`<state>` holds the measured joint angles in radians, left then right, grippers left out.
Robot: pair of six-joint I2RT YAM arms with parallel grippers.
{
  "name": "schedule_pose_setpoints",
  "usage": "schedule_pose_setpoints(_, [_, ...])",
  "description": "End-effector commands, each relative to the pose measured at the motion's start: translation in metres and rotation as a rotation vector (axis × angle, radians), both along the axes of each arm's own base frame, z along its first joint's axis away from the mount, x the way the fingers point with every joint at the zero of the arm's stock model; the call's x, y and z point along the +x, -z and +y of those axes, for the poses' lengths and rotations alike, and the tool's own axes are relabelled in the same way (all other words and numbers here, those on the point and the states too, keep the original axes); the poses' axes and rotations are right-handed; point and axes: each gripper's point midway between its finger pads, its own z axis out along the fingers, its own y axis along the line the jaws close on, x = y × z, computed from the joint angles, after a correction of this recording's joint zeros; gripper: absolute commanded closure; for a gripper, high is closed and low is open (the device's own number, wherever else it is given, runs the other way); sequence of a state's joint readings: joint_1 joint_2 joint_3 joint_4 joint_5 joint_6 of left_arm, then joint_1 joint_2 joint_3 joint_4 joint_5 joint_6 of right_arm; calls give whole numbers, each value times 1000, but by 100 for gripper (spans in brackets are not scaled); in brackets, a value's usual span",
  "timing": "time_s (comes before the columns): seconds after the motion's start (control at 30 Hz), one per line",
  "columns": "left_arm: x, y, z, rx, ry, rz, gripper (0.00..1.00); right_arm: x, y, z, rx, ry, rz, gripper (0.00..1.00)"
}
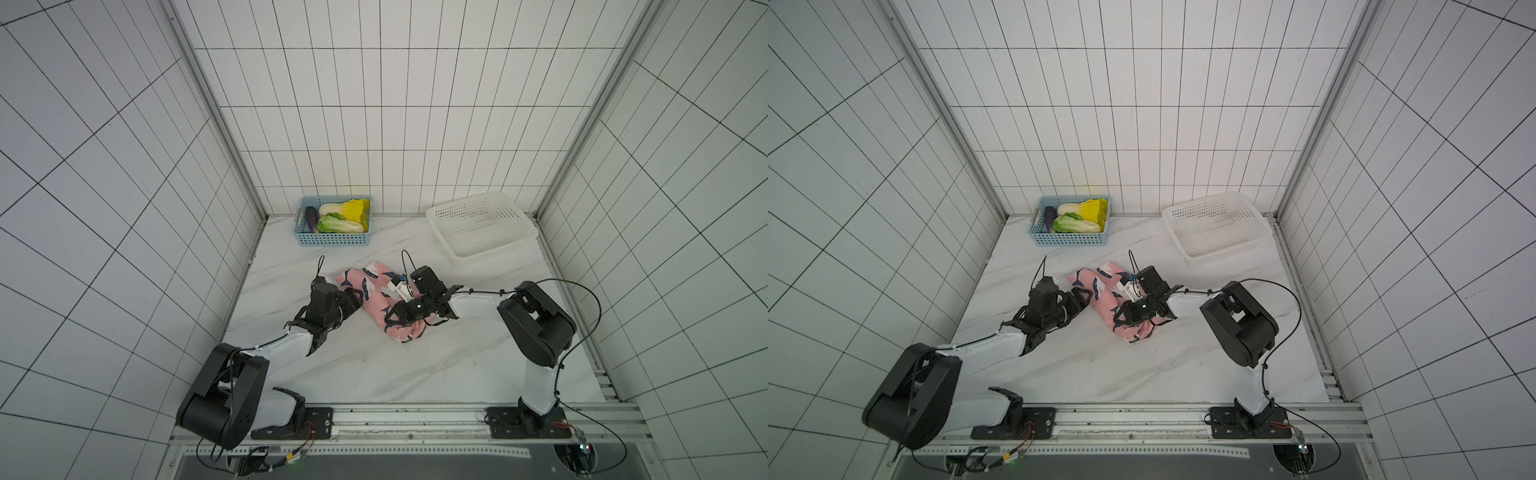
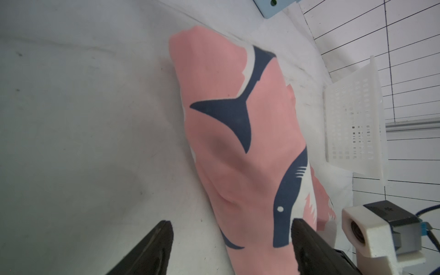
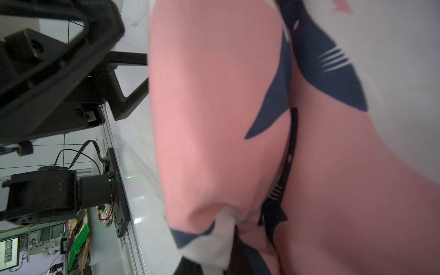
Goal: Roll up the shorts
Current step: Roll the shorts at the center of the board.
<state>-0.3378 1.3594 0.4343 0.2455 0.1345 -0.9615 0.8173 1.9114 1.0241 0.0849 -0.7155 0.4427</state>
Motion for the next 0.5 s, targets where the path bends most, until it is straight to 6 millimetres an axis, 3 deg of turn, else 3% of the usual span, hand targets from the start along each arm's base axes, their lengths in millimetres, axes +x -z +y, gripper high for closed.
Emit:
schedule_pose_setpoints(0.0, [19,-13,-13,-45,29,-101,17,-8,16,-6,-22,-2,77,95])
schedule_pose_setpoints(0.3, [37,15,-32,-50,88,-57,18,-10,23,-7,-29,-18,107,95])
schedule_pose_setpoints(0.47, [43,25,-38,-83,87,-44,27,-9,26,-8,-18,-19,136,95])
